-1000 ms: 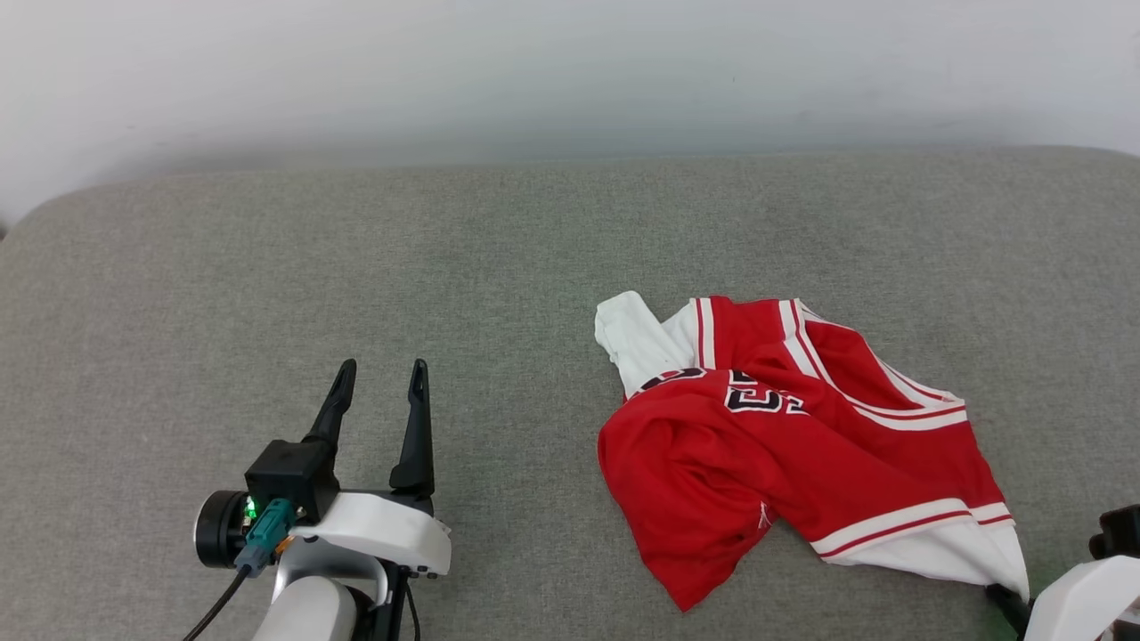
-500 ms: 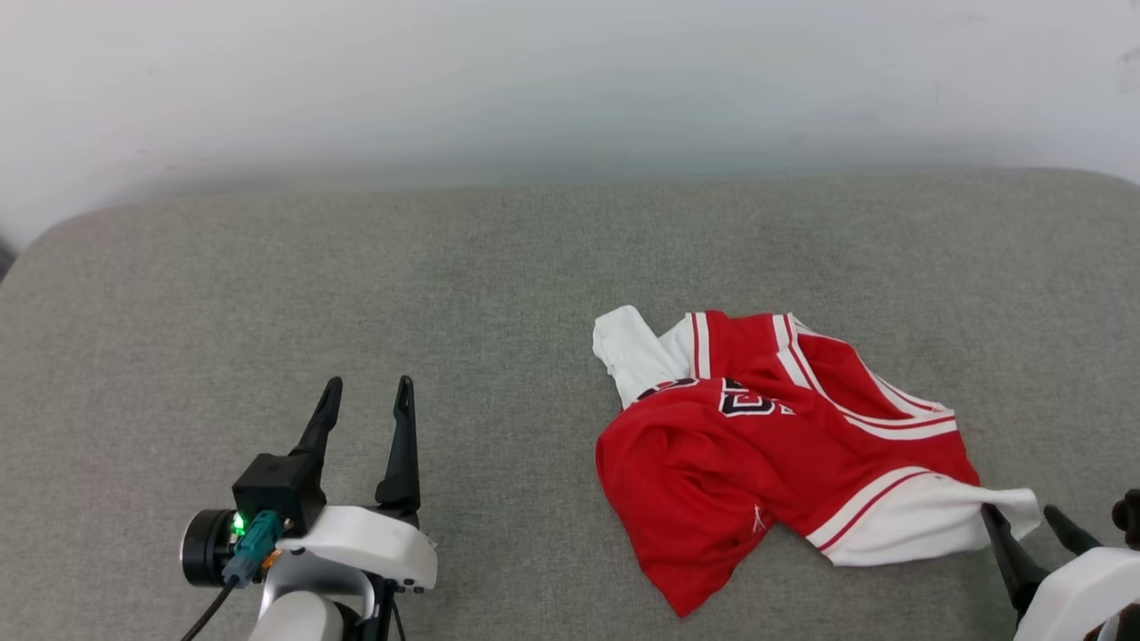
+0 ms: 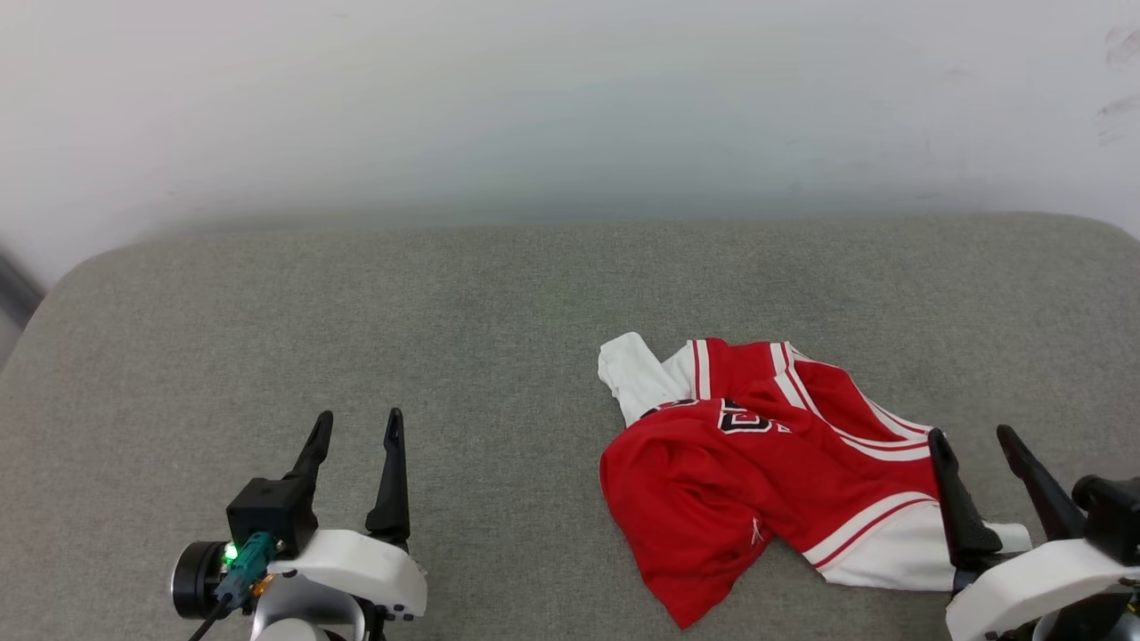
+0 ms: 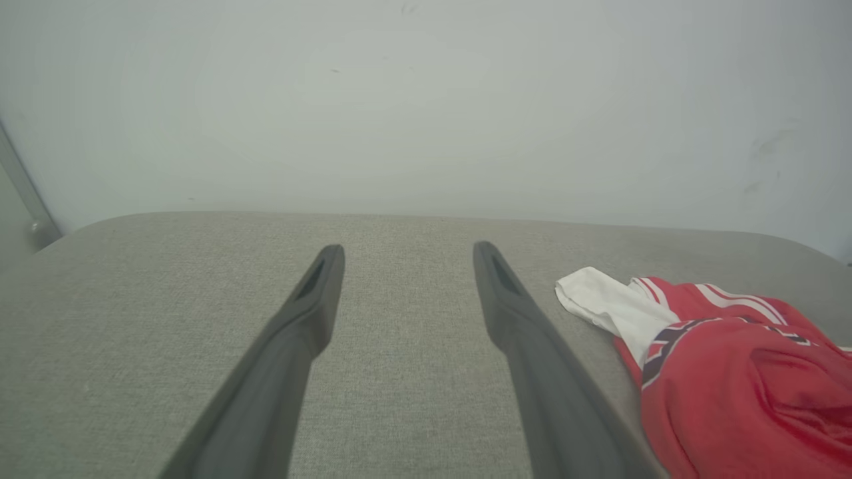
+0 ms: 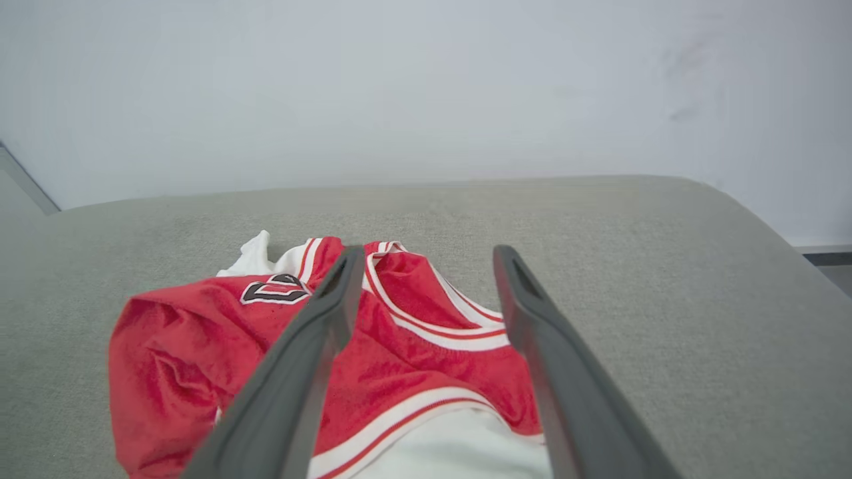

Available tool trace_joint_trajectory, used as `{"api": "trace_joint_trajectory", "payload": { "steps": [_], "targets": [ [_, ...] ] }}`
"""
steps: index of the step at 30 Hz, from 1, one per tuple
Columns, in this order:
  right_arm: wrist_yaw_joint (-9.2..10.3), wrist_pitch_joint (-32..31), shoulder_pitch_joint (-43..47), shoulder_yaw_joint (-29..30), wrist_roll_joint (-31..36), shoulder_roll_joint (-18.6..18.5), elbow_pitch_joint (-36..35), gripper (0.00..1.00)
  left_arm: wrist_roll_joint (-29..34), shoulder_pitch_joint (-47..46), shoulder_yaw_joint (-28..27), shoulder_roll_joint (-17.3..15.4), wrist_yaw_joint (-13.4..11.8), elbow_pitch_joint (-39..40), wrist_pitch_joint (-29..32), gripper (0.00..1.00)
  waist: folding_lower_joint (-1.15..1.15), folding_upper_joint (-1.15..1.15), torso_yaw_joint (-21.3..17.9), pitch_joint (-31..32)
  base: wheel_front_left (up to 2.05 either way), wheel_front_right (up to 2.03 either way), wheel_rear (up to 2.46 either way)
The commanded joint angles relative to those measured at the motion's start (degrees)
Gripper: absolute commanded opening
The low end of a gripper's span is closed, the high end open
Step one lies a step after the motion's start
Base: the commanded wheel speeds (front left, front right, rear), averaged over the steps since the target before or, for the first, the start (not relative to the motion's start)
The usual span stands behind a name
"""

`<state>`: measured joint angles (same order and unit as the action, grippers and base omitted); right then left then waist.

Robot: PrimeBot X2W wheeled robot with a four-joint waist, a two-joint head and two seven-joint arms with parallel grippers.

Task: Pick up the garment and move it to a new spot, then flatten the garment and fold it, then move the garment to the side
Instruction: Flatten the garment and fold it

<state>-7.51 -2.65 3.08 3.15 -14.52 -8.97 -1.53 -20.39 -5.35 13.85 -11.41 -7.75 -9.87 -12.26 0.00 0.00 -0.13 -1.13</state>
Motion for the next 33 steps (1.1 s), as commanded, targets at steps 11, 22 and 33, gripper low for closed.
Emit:
{"api": "trace_joint_trajectory", "payload": {
  "steps": [11, 22, 33],
  "targets": [
    [0.03, -0.76, -0.81, -1.96, 2.30, 3.46, -6.60, 1.00, -0.30, -8.73, 2.91, -0.41, 2.54, -0.98, 7.26, 1.00, 0.00, 0.00, -1.79, -4.97, 0.00, 0.00, 0.00],
    [0.03, -0.22, -6.23, -5.26, 3.14, 3.97, -8.03, 1.00, -3.39, -30.88, 7.67, 2.43, 11.34, -13.71, 19.26, 1.00, 0.00, 0.00, -6.69, -13.37, 0.00, 0.00, 0.00],
    [0.03, 1.69, -8.31, -7.71, 2.43, 4.11, -4.30, 1.00, -5.81, -41.80, 17.64, -0.06, 15.10, -29.58, 38.99, 1.00, 0.00, 0.00, -10.96, -17.68, 0.00, 0.00, 0.00]
  ]
}}
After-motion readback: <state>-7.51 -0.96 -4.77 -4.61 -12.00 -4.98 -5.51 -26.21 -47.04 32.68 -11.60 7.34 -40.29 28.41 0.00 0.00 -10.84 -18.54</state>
